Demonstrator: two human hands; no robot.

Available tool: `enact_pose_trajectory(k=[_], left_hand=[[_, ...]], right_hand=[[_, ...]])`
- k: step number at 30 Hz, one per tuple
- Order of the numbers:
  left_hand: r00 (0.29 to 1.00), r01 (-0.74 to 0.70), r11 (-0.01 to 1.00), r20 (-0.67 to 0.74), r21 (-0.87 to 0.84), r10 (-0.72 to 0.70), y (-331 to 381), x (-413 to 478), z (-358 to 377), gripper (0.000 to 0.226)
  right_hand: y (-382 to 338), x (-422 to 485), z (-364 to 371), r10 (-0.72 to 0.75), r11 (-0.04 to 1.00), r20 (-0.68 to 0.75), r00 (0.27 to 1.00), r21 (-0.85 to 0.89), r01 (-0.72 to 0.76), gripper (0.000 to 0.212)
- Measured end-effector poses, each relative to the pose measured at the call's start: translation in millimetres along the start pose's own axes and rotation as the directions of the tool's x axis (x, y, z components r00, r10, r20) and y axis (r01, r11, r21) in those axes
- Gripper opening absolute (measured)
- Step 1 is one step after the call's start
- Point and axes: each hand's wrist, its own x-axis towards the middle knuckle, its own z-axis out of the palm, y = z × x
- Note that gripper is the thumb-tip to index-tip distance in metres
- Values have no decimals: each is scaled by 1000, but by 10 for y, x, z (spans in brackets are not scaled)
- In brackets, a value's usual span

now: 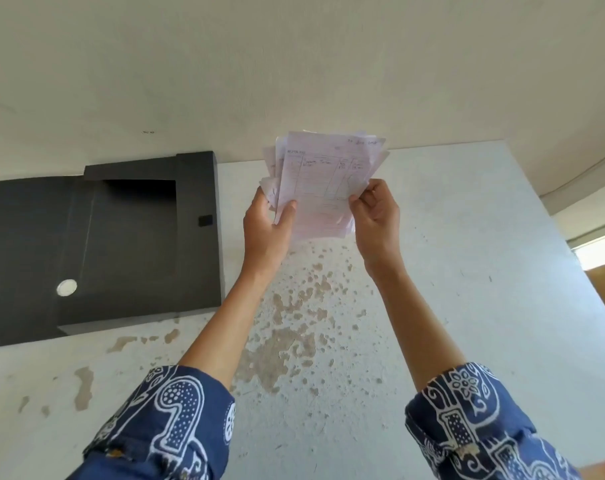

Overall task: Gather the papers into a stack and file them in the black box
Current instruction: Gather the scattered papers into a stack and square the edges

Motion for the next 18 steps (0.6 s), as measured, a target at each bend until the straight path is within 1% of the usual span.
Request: enact_pose_trajectory(k=[3,6,9,11,12,15,18], left_hand=[[1000,6,999,-1,-32,-6,-50,10,10,34],[999,-6,999,37,-52,8,-73,-5,29,44],[995,22,996,100,-84,-13,-68,-11,42,61],[989,88,986,132,-141,-69,-71,15,45,70],[985,126,979,136,-162,-104,-75,27,49,72],[974,202,966,137,-162,-181,-77,54,84,71],[969,199,970,176,-137,-174,-90,48,149,62]], right_hand=[[101,-31,-4,0,1000,7,1000,-14,0,15],[173,-65,-12,9,999,18,1000,-41,-8,14],[165,-79,-8,11,998,19,1000,-67,-9,28],[149,-67,-4,14,997,22,1000,-70,-12,34],[146,-57,1,16,997,22,1000,-81,-14,33],[157,-46,17,34,995,42,999,-94,-30,28],[169,-44,32,52,994,65,997,-100,-45,27]])
